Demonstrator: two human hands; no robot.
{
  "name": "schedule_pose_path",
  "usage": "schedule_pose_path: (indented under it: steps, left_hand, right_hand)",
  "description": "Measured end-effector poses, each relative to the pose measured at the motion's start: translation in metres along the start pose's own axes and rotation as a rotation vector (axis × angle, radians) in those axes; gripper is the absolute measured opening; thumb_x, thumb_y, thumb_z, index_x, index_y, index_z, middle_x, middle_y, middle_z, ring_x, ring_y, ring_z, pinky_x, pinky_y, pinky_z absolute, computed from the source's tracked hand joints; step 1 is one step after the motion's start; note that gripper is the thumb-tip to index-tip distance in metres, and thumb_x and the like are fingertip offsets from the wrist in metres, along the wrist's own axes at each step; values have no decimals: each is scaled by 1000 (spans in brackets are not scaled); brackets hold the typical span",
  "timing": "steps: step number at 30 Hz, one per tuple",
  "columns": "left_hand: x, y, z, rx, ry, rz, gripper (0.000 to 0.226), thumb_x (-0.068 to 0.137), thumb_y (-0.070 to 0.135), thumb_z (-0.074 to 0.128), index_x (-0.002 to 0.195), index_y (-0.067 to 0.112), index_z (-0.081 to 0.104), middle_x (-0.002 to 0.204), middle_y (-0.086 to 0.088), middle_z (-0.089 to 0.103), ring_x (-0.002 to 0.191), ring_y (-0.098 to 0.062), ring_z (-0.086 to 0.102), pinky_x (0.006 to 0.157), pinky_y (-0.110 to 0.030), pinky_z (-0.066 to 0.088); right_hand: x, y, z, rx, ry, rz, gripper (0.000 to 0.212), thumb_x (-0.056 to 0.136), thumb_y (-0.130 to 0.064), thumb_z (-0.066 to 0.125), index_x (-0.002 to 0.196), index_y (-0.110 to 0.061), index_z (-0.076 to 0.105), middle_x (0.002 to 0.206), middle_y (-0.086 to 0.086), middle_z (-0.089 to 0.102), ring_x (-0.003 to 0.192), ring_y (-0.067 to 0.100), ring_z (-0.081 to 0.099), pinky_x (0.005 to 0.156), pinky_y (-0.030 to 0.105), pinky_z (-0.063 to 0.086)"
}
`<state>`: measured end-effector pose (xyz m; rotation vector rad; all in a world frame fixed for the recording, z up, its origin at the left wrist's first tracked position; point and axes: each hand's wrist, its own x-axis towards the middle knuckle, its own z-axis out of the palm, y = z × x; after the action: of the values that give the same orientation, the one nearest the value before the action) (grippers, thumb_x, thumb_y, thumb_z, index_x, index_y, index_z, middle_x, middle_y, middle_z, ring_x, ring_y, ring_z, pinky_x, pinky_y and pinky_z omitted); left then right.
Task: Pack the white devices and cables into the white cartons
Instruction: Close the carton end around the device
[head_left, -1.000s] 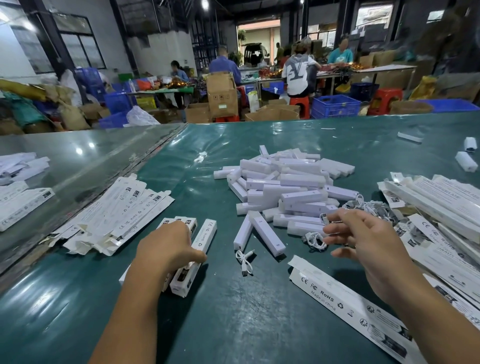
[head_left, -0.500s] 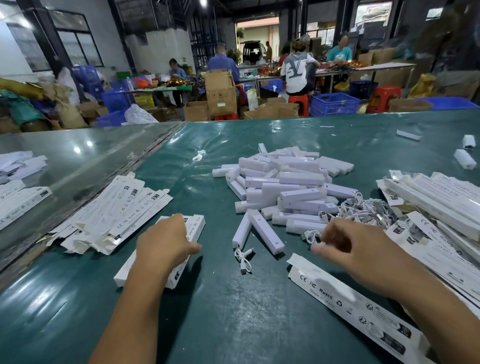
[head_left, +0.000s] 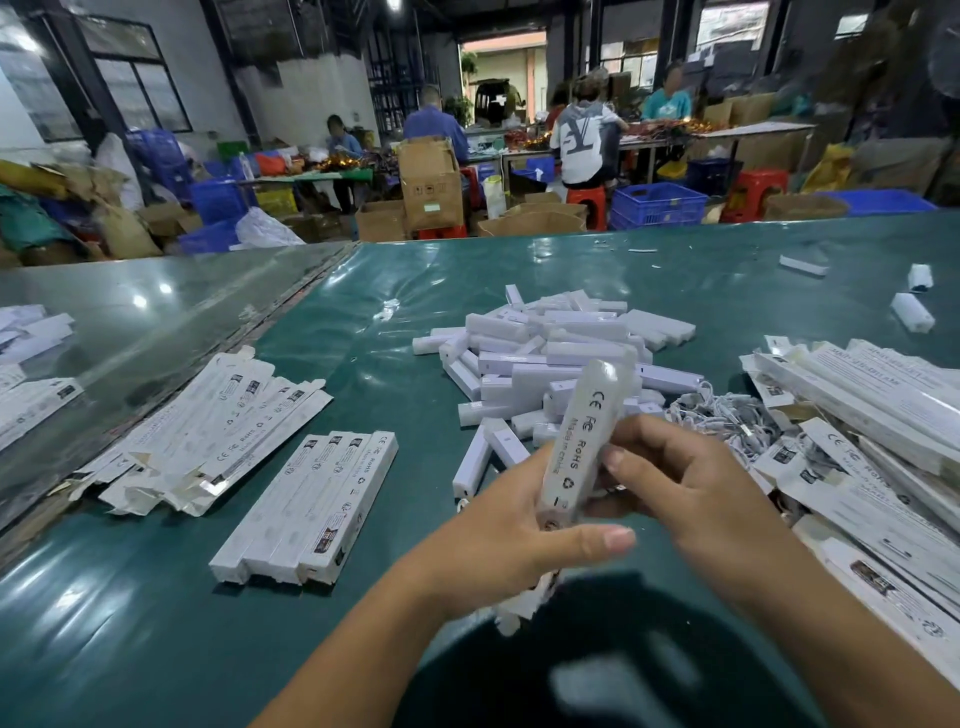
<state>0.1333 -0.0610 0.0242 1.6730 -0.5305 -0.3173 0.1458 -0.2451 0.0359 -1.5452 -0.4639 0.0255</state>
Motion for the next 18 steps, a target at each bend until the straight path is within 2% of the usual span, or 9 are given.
schedule_pose_path:
  steps: [1,3,5,7,9,11,14,18]
  left_hand:
    - [2,1,4,-6,67,4,46,94,10,64,136,26,53,127,2,68,112,-21,69,90,-32,58]
    - [4,1,4,205,234,73,36,94,10,55,124,31,58,107,3,72,85,-17,73,74,-34,60]
    - [5,-3,-2,485,347,155,19,95,34,59,113,32,60,87,8,66,71,-12,62,68,-38,54]
    - [4,-3,-3,481,387,149,34,92,60,51,102,29,58,77,9,58,69,-13,55,72,-45,53]
    - [4,-4,-1,491,376,149,43,93,69,40,99,29,55,77,11,54,71,-15,54,75,-51,52]
    - [5,-6,-1,558,382,167,47,93,72,37,102,29,55,82,6,59,77,-22,60,75,-50,52]
    - [8,-6,-3,555,466,182,50,88,71,45,106,26,59,84,-2,65,76,-26,62,70,-49,51]
    - [7,-5,-1,553,479,140,54,85,72,48,107,24,60,86,-7,68,78,-29,65,71,-49,53]
  right_hand:
    - [0,2,3,5,6,-19,17,92,-24,61,101,-17,73,97,3,78,90,18,76,75,23,60]
    - [-2,4,5,-37,103,-87,17,93,-30,61,106,-26,71,99,-3,77,91,14,75,78,26,60]
    - [-3,3,3,-202,308,-241,14,96,-34,67,110,-35,65,102,-10,74,96,12,72,77,25,59]
    - [-6,2,0,-408,437,-464,16,97,-31,63,113,-33,61,106,-12,69,100,14,68,81,20,55]
    - [-8,3,-2,-598,452,-662,20,96,-24,58,115,-19,65,112,-3,65,104,17,65,88,21,50]
    - [-8,3,-1,-744,457,-764,24,95,-17,58,114,-7,69,115,3,63,109,21,61,96,25,46]
    - [-8,3,0,-787,456,-777,29,93,-15,58,116,-2,70,115,3,64,109,19,60,100,22,42]
    - [-9,2,3,-622,429,-647,30,93,-15,59,122,-16,66,111,-8,69,94,10,64,79,17,48]
